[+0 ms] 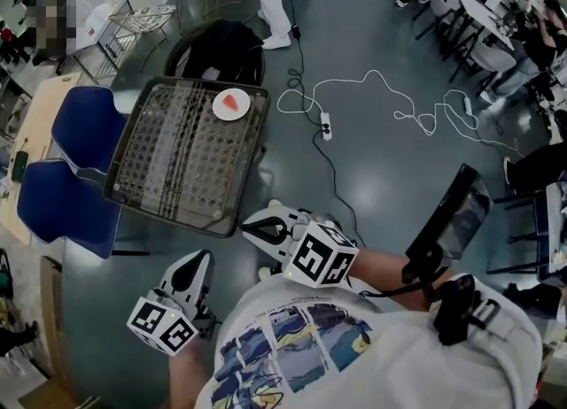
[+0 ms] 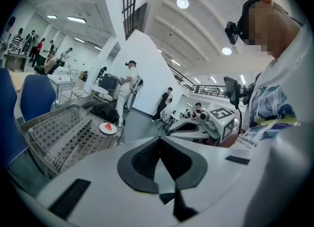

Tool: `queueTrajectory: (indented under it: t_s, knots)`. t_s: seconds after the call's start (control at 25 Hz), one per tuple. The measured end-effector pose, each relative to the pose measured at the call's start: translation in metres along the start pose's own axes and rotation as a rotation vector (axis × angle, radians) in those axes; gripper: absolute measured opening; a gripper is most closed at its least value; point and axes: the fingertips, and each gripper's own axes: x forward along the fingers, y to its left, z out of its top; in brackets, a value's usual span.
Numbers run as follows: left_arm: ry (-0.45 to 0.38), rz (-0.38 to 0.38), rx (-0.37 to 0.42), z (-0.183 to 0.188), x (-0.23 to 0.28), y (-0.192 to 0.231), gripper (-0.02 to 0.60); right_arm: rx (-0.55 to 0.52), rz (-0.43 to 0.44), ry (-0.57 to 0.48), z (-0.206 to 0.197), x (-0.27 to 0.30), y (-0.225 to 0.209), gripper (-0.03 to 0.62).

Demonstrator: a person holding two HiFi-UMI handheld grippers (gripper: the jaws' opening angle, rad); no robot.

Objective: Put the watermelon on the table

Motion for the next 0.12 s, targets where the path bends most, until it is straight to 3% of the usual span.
queueTrajectory:
  t_s: [0.12]
  knots:
    - [0.004,0.002,-0.002,0.006,0.015,0.011,0.009,-0.002,0.0,-0.002,-0.003,0.007,-0.018,0.011]
